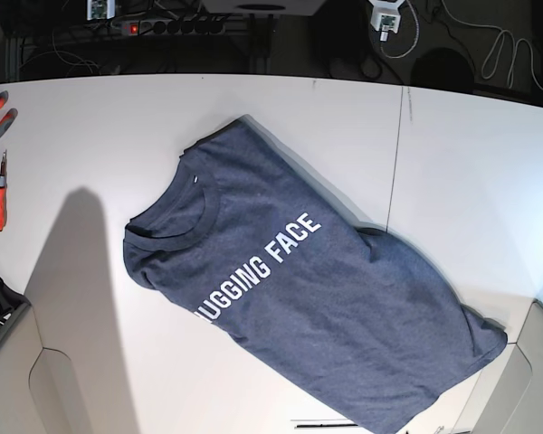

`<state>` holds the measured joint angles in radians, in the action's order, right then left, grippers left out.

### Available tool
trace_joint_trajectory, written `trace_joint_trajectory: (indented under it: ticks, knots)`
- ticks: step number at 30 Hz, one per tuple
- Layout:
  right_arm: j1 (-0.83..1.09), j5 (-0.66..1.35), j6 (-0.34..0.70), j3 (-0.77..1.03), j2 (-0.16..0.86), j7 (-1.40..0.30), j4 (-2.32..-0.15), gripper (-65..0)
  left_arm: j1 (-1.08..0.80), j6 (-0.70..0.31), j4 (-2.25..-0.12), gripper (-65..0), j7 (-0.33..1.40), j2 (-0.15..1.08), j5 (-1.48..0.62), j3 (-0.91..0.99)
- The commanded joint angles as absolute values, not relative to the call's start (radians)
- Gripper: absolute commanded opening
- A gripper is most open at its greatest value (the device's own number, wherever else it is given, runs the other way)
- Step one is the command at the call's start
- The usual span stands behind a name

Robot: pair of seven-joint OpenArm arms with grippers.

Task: Layout the t-shirt on the table in an organized manner, then fold the t-shirt properly
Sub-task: 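Move both arms from rest toward the blue t-shirt, then grasp the t-shirt collar area with the right gripper and lift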

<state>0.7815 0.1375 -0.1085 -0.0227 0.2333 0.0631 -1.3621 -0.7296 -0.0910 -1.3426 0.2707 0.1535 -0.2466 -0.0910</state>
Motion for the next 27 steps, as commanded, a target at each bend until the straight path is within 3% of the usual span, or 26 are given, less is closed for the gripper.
trace_joint_trajectory:
  ticks: [1, 6, 14, 21, 27]
  knots:
    - [0.815, 0.138, -0.109, -0.006, 0.241, 0.073, -1.419, -65.0, -0.771, -0.095, -1.400, -65.0, 0.263, 0.171, -0.246, -0.090]
    - [0.902, 0.138, -0.109, 0.055, 0.241, -0.020, -1.647, -65.0, -0.909, -0.067, -1.641, -65.0, 0.286, 0.236, -0.215, -0.038]
    - [0.959, 0.138, -0.109, 0.117, 0.230, -0.039, -1.864, -65.0, -1.038, -0.078, -1.933, -65.0, 0.314, 0.281, -0.183, 0.199]
    - [0.897, 0.138, -0.109, 0.118, 0.230, -0.039, -1.952, -65.0, -1.024, -0.099, -2.008, -65.0, 0.339, 0.342, -0.183, 0.358]
    - [0.704, 0.060, -0.108, 0.118, 0.230, -0.030, -1.955, -65.0, -0.925, -0.092, -2.008, -65.0, 0.290, 0.384, -0.182, 0.376]
